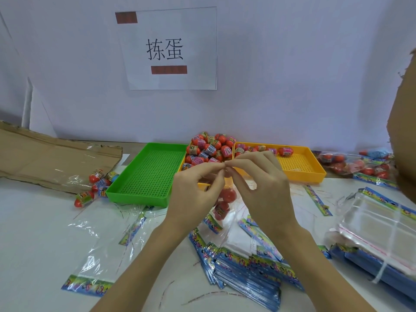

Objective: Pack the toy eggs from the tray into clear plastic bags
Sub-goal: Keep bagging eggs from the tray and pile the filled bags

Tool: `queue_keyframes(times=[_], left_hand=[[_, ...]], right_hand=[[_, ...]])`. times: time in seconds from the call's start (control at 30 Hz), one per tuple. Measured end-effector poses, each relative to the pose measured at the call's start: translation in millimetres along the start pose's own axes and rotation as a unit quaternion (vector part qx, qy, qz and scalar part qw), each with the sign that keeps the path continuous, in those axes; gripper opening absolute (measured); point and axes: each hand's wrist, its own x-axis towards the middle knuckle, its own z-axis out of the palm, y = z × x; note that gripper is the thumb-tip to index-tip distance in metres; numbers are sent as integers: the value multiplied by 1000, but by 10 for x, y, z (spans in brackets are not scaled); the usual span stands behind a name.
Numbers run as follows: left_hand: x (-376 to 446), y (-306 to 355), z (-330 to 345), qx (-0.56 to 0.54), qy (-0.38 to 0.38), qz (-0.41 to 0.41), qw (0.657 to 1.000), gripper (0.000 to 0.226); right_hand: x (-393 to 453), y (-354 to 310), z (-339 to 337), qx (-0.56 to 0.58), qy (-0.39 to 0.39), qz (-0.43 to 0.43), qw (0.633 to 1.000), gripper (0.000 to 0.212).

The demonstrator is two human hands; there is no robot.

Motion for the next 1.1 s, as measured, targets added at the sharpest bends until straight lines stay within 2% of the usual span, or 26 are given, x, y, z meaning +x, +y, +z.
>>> queue_keyframes(times=[0.2,0.33,0.53,0.63,0.73,0.83,0.93,1.03,1.1], left_hand=[[1,-16,-13,27,19,41,999,17],[-2,-17,-17,42,-1,68,997,19],[12,4,-26,22,2,55,998,16],[14,-2,-37,4,0,8,1000,17],[44,-36,-85,-52,3,-84,995,18],[126,-82,-162,-134,46,-190,971,23],[166,-108,-198,-182,89,-270,941,18],[149,-127,-196,-188,88,-294,933,24],[152,-137,-209,-198,85,-306,928,26]], right_hand=[[6,-22,-5,10,7,-4,1000,9],[17,-45,-25,17,-4,18,1000,5],[41,-52,-54,27,-12,52,998,9],[63,-24,-74,37,-8,82,996,11],[101,98,-144,40,15,140,989,12],[133,324,-273,46,62,209,975,15],[101,536,-329,31,91,280,955,8],[19,616,-256,10,37,315,948,8],[-37,614,-180,10,-58,327,943,11]])
